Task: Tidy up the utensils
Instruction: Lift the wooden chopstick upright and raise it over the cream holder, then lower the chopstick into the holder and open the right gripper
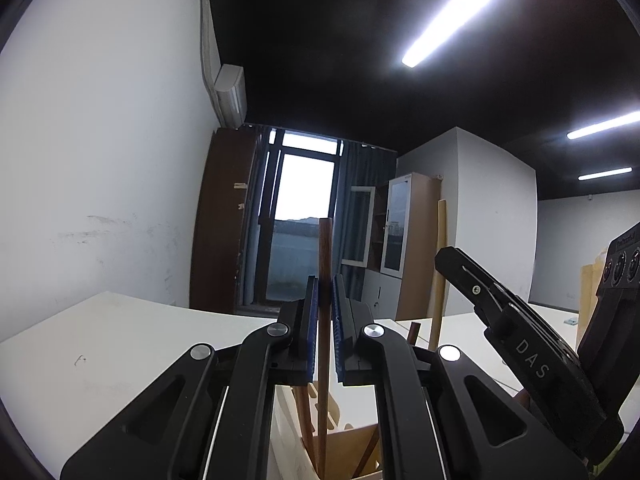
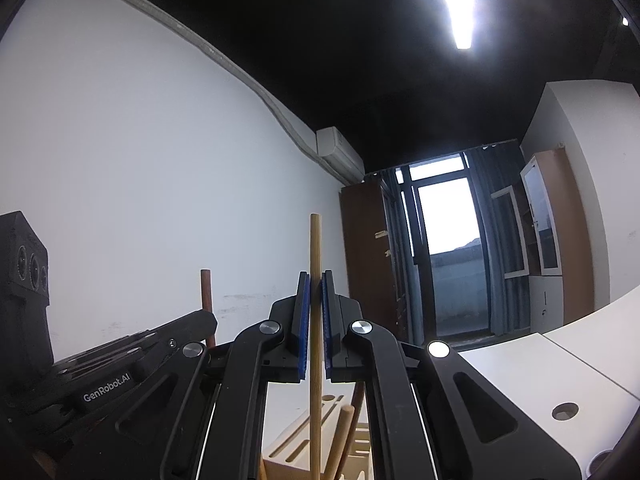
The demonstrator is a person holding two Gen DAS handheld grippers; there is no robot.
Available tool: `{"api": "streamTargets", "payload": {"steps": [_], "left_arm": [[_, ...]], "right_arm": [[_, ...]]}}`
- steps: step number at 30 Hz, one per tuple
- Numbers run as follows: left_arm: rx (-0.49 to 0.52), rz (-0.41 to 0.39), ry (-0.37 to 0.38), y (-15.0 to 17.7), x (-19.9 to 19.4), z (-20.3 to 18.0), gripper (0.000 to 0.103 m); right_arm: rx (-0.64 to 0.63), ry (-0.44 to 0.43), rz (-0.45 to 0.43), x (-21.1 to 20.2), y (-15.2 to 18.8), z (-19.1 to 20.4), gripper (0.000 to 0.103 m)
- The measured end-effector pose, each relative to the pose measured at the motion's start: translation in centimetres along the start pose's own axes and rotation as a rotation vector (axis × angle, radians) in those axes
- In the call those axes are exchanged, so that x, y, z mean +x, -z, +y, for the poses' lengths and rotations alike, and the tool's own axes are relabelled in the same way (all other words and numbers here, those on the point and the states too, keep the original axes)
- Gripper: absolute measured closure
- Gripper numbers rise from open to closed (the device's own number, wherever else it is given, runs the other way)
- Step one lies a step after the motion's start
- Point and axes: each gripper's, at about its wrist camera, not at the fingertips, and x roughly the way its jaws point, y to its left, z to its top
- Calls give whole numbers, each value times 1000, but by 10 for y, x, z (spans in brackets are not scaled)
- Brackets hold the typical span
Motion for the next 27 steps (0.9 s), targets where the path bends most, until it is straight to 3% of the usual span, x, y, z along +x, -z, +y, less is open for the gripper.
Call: {"api": "streamTargets", "payload": {"steps": [27], "left_arm": [[8, 78, 31, 7, 6, 11, 97]], "right_arm": [[-1, 23, 126, -7, 18, 0, 96]]}}
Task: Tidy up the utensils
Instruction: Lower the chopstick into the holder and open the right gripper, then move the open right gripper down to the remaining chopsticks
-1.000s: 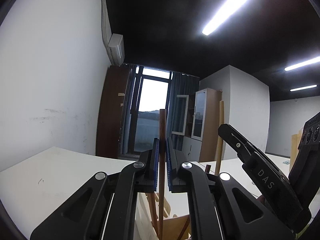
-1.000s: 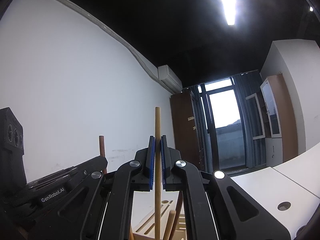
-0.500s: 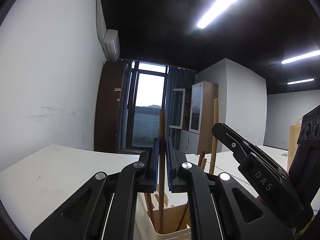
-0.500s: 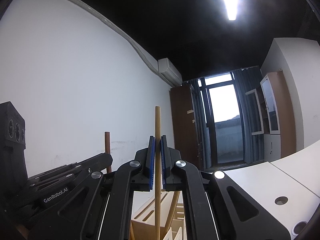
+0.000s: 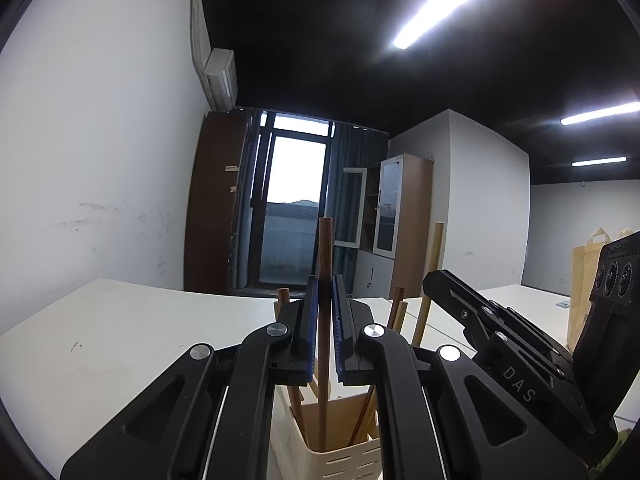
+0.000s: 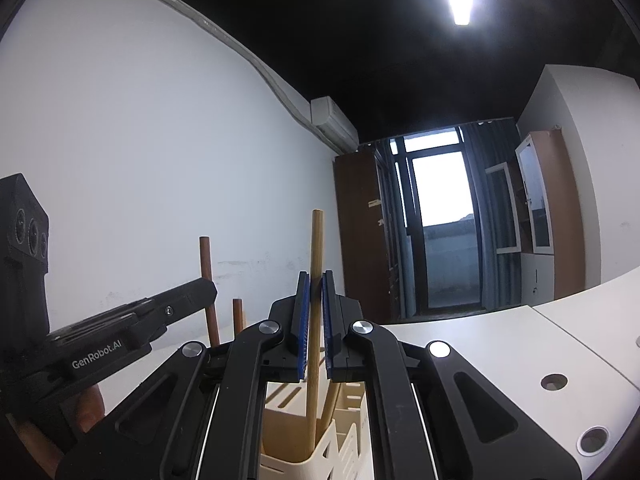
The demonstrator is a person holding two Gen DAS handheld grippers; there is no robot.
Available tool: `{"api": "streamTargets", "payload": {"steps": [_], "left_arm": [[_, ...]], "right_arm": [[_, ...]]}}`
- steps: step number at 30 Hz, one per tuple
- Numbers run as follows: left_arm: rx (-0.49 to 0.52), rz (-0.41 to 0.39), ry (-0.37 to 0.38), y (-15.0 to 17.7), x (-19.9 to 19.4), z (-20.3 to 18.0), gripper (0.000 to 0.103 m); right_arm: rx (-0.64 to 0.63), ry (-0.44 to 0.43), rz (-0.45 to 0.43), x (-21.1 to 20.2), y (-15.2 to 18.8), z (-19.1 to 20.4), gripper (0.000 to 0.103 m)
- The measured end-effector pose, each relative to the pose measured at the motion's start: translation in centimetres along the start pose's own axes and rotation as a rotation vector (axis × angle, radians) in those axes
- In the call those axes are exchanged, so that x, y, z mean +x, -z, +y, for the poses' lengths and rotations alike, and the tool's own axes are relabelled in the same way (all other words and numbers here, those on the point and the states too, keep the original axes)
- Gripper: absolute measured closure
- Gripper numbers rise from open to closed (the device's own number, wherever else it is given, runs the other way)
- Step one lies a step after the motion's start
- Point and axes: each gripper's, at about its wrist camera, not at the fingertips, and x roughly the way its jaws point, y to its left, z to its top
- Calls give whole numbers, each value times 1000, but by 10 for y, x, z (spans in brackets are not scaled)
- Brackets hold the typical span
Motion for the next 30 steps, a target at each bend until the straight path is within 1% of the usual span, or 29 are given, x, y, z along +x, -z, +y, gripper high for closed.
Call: {"api": "streamTargets", "payload": {"steps": [1, 3, 4, 5, 7, 10, 16, 20, 24, 26, 30], "left_arm": [[-1, 3, 0, 1, 0, 0, 97], [-1, 3, -3, -1, -1, 2, 92], [-4, 1, -5, -2, -2, 3, 92], [-6, -1, -6, -5, -3, 3, 91], [-16, 0, -5, -6, -5, 6, 91], [-34, 1, -2, -8, -8, 10, 91], [-31, 1, -12, -8, -13, 11, 90], [-29, 6, -17, -6, -18, 8, 86], [-26, 17, -29, -7, -23, 7, 84], [-28, 26, -33, -7, -26, 7, 82], [-19, 45, -51, -5, -34, 6, 78]], "right_arm": [[0, 0, 8, 0, 1, 0, 96], [2, 2, 21, -2, 2, -1, 95], [3, 7, 27, -2, 2, -1, 93], [4, 7, 31, -2, 2, -1, 88], [9, 12, 35, -4, 2, -3, 82], [11, 17, 48, -5, 4, -5, 82], [7, 26, 66, -6, 7, -5, 82], [2, 29, 81, -7, 9, -2, 75], [-4, 33, 96, -10, 10, 1, 73], [-5, 37, 102, -12, 10, 2, 70], [-8, 46, 120, -15, 8, 3, 65]]}}
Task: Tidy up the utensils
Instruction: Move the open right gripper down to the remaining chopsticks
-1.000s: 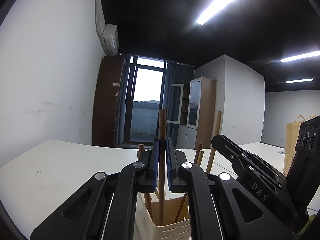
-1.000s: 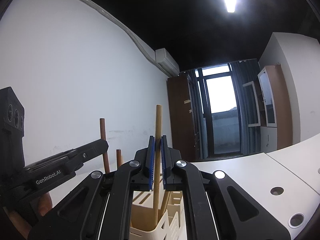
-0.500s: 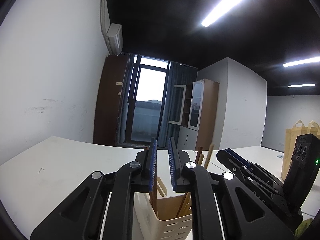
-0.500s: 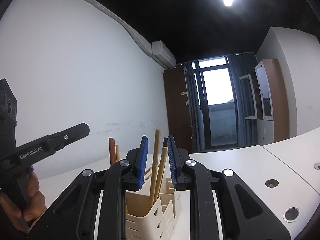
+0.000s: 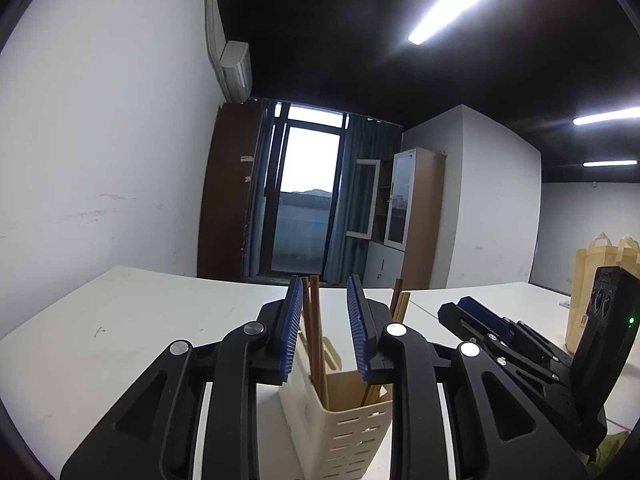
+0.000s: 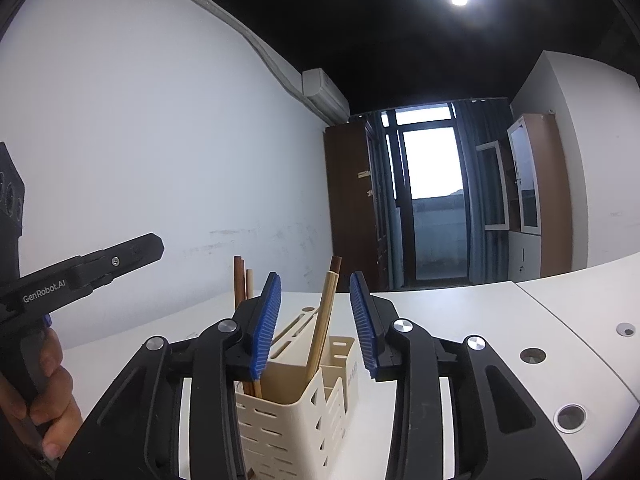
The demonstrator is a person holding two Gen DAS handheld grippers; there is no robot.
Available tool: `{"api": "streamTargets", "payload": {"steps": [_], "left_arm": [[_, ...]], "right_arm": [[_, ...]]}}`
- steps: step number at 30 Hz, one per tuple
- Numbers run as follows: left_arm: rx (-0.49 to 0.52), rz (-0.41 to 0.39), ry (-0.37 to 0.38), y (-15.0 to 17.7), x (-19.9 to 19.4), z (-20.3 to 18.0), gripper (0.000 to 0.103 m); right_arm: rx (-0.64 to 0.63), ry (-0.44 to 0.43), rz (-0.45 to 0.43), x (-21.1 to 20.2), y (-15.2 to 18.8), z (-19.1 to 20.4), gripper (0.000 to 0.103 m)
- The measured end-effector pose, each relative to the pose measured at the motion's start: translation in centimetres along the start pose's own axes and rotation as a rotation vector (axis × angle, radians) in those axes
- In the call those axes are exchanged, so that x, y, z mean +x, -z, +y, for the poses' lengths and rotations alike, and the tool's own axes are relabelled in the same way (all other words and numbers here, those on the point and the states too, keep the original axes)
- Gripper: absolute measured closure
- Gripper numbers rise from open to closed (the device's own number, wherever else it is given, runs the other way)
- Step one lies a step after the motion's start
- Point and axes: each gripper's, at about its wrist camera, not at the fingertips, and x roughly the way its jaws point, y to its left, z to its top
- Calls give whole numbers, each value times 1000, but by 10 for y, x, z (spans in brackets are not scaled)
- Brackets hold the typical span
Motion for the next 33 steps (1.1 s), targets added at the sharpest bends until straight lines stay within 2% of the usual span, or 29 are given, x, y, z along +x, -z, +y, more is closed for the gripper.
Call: {"api": "streamTargets", "payload": {"steps": [5, 10, 16, 22, 28, 33], "left_arm": [[15, 29, -7, 2, -16, 0, 76], [10, 76, -19, 7, -28, -1, 68], [-6, 173, -41, 22, -27, 3, 64], [-14, 288, -50, 37, -18, 8, 63], [-17, 365, -55, 53, -13, 11, 63], [-11, 419, -79, 64, -12, 10, 61]], "right_arm": [[3, 14, 82, -3, 1, 1, 62], [12, 32, 141, -9, 4, 1, 55], [-1, 35, 244, -13, 14, 10, 47], [8, 33, 362, -16, 38, 16, 42], [-14, 17, 487, -14, 69, 30, 37], [-22, 6, 579, -9, 90, 40, 36]]}}
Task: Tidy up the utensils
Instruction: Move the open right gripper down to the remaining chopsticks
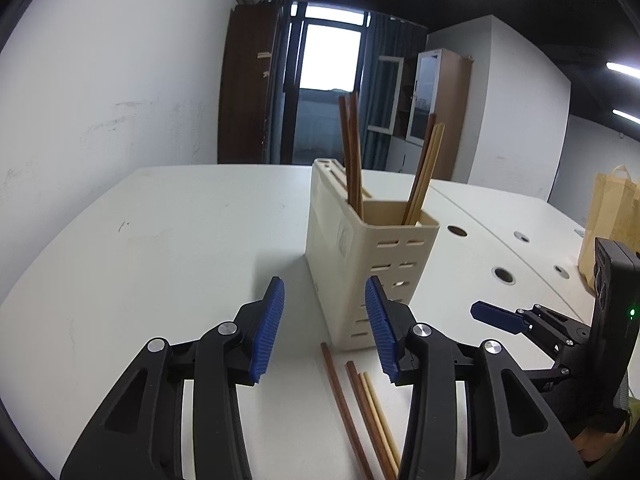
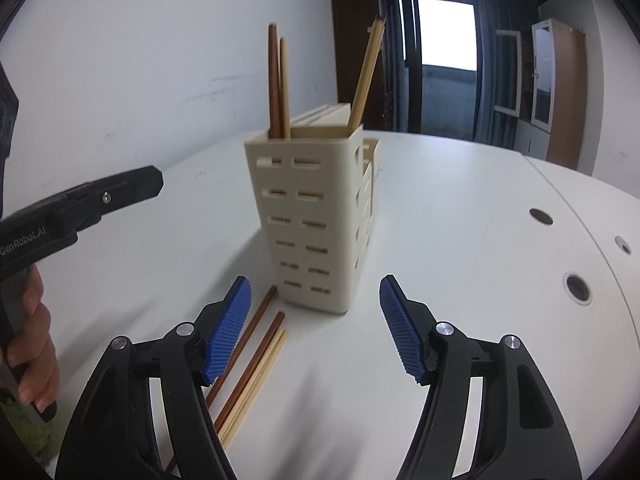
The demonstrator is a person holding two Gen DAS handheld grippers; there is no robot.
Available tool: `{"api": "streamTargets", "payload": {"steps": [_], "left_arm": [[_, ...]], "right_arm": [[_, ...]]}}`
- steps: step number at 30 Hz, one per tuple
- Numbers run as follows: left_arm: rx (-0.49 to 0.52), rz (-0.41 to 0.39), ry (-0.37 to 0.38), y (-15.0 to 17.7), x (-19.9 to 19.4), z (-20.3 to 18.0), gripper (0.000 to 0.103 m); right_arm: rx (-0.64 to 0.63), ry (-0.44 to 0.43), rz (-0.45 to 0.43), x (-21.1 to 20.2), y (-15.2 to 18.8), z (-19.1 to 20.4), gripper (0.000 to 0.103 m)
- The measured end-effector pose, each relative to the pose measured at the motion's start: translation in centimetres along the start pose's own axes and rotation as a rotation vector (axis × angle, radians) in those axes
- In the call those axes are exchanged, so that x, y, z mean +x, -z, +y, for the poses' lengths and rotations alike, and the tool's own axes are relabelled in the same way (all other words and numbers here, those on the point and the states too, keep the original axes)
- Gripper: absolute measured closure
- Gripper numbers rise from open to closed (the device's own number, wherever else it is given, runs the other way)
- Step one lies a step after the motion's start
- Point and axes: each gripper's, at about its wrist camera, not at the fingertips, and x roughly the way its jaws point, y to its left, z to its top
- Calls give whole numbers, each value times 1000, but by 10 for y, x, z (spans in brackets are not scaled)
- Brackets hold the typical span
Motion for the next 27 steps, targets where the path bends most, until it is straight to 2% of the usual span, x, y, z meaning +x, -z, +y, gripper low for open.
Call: {"api": "streamTargets", "payload": {"steps": [5, 9, 15, 27], "left_arm": [[-16, 101, -39, 11, 14, 8, 59], [-37, 176, -38, 17, 27, 16, 59], [-32, 184, -46, 20, 28, 17, 55], [-43, 221, -51, 21, 37, 22, 54]], "right_arm": [[-3, 7, 83, 18, 14, 7, 36], [-4, 19, 146, 30, 21, 11, 36], [6, 15, 226, 46, 29, 11, 36], [7, 26, 331, 68, 44, 16, 36]]}}
